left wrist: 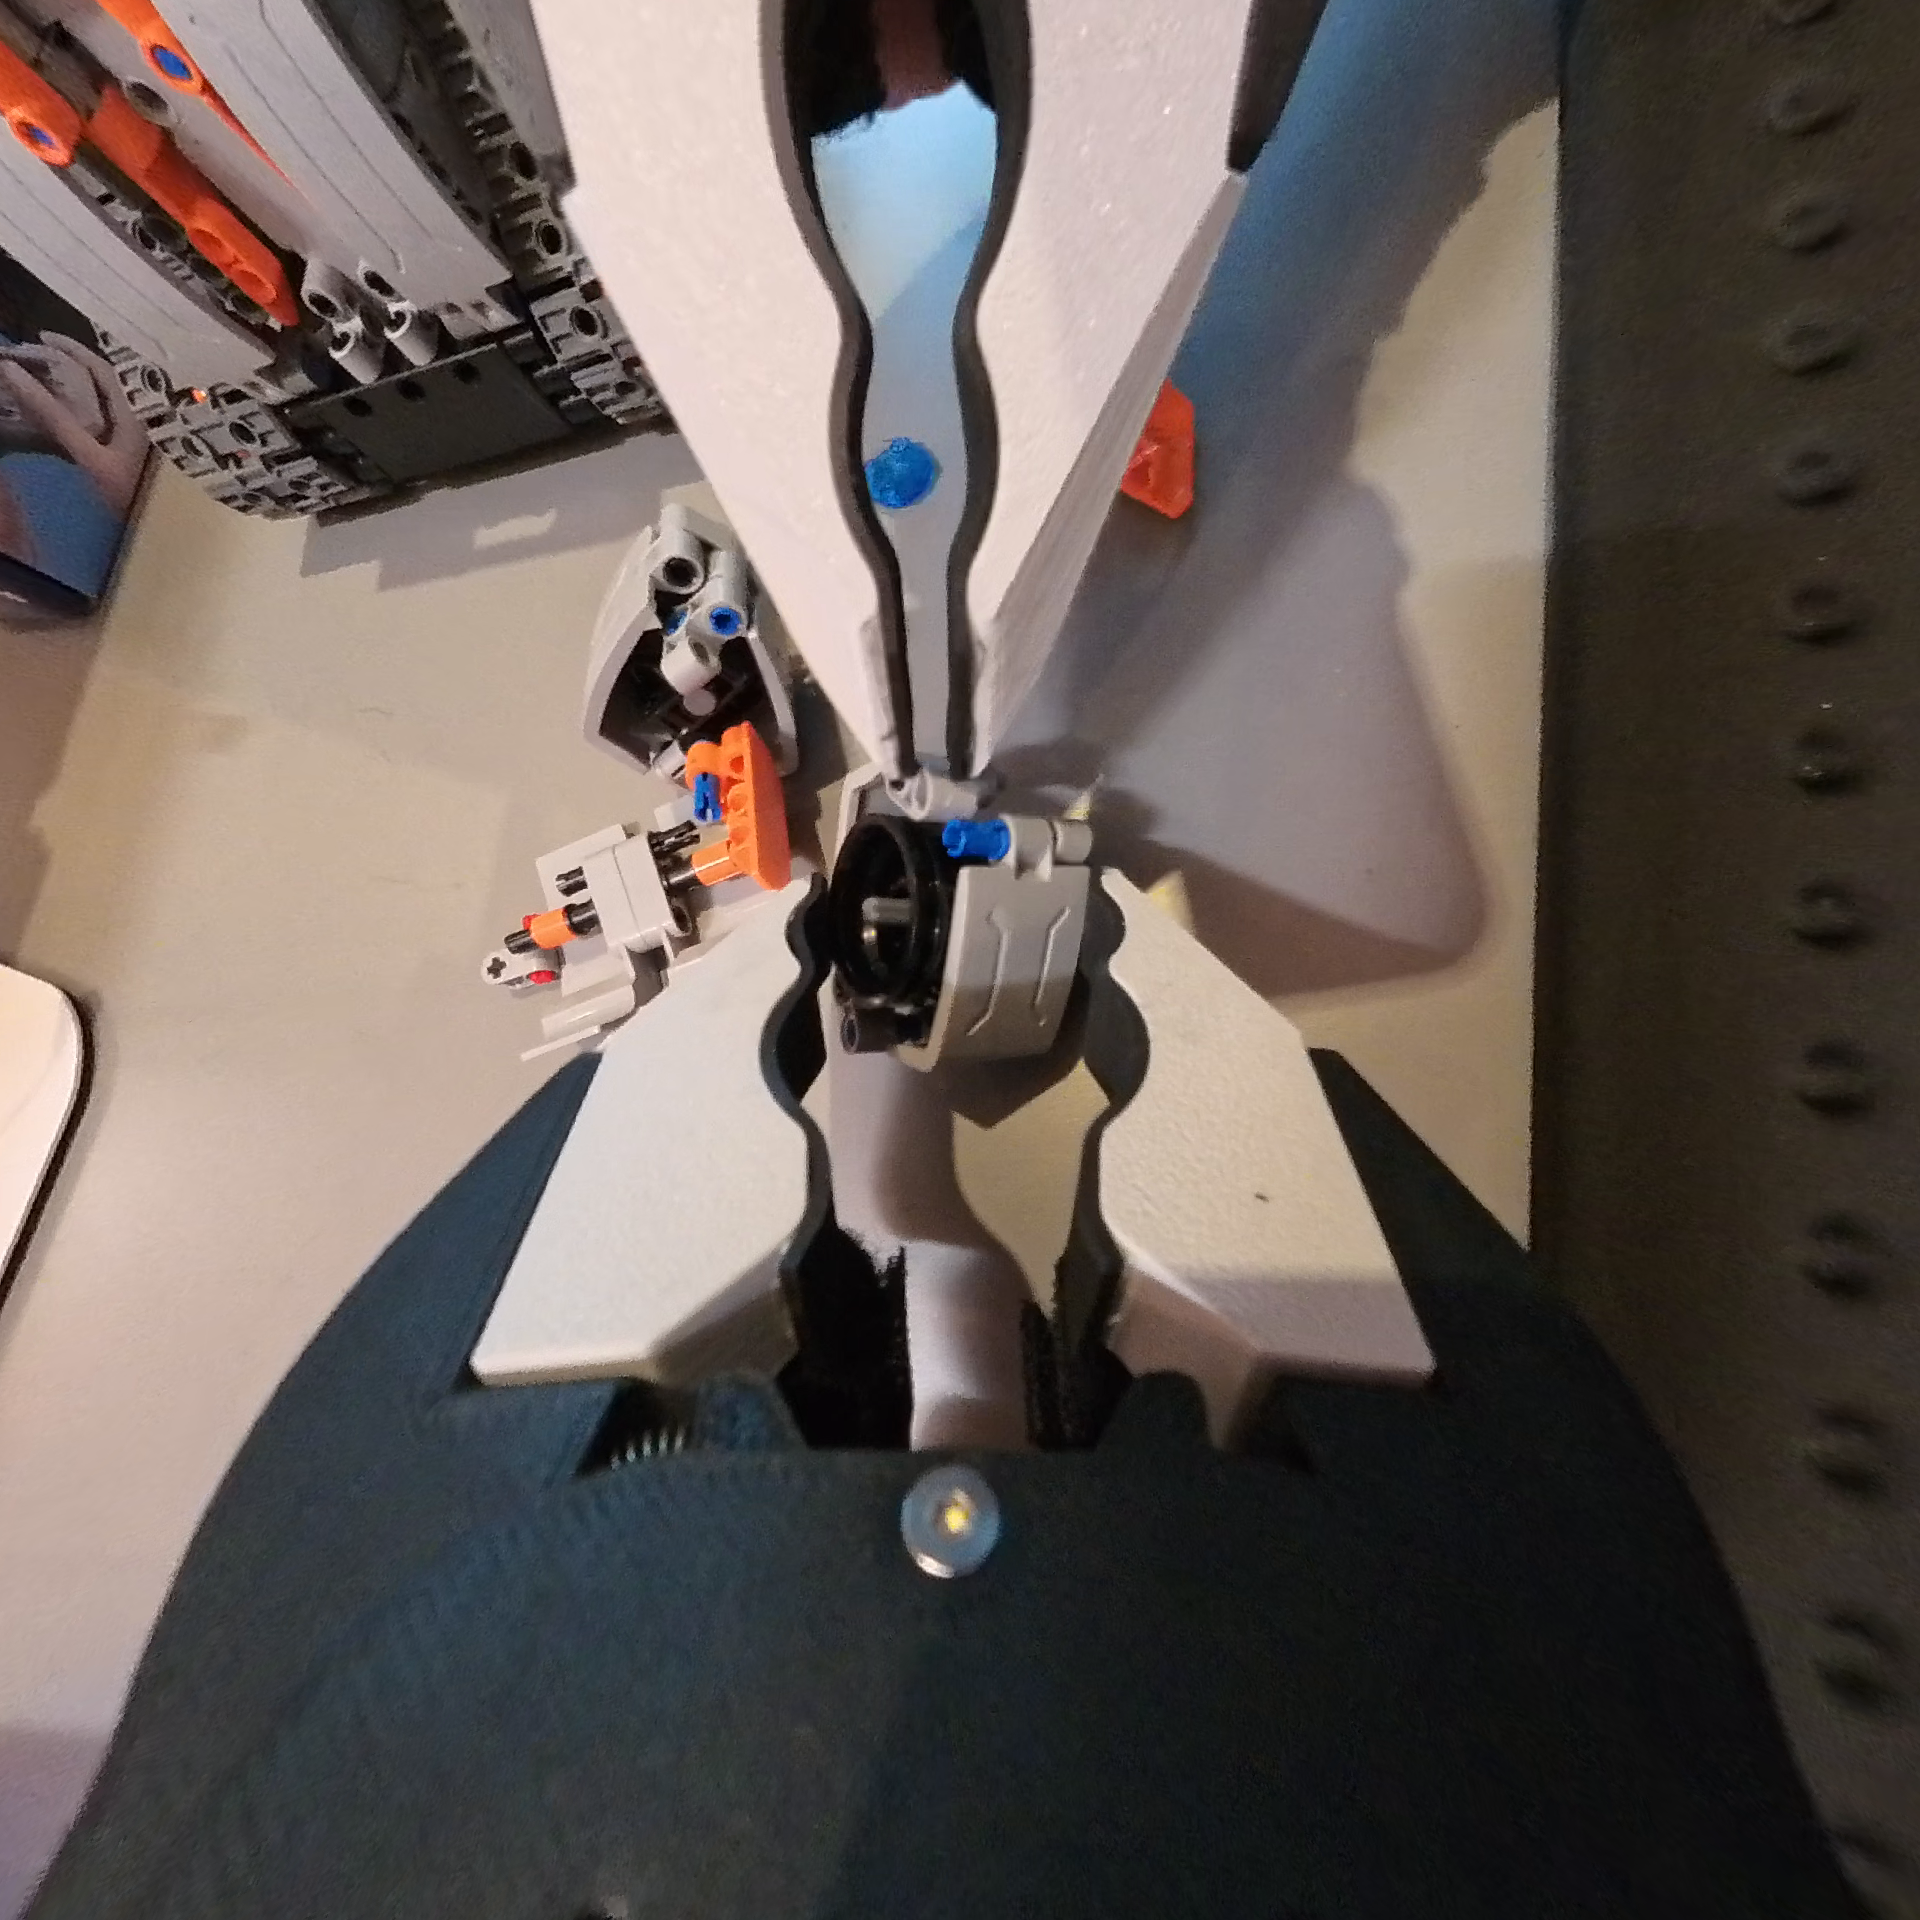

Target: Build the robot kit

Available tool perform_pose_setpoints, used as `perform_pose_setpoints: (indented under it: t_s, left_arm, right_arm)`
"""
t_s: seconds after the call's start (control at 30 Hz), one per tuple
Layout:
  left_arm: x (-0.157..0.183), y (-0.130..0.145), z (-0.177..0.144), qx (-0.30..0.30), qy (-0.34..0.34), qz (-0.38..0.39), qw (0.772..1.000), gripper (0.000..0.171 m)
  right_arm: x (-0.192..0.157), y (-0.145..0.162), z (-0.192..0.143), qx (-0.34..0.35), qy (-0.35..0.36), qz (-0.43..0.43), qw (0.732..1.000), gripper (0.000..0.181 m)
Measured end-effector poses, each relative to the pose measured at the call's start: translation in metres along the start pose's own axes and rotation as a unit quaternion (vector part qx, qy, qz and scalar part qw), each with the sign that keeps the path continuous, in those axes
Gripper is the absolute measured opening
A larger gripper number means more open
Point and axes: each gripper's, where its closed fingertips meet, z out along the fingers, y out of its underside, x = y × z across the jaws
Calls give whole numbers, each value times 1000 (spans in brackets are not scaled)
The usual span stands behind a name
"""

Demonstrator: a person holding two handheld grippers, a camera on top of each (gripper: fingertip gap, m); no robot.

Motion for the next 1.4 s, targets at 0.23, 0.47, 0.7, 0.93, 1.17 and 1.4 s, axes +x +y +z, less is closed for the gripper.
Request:
perform_pose_setpoints:
  t_s: [0.23,0.47,0.7,0.93,1.17,1.4]
  left_arm:
    - [0,0,1,2,3,-8,1000,46]
    - [0,-1,1,3,4,-9,1000,47]
    - [6,-3,2,6,14,1,1000,38]
    - [8,-2,2,8,23,2,1000,37]
    - [13,-4,2,14,38,1,999,38]
    - [13,-3,2,14,40,-1,999,37]
  right_arm:
    - [3,-5,1,13,6,19,1000,2]
    - [7,-14,4,32,21,32,999,0]
    - [12,-8,8,22,35,33,999,0]
    - [11,-5,4,17,21,44,999,16]
    - [6,-5,9,23,8,47,999,0]
    - [3,-4,8,21,-9,59,998,16]
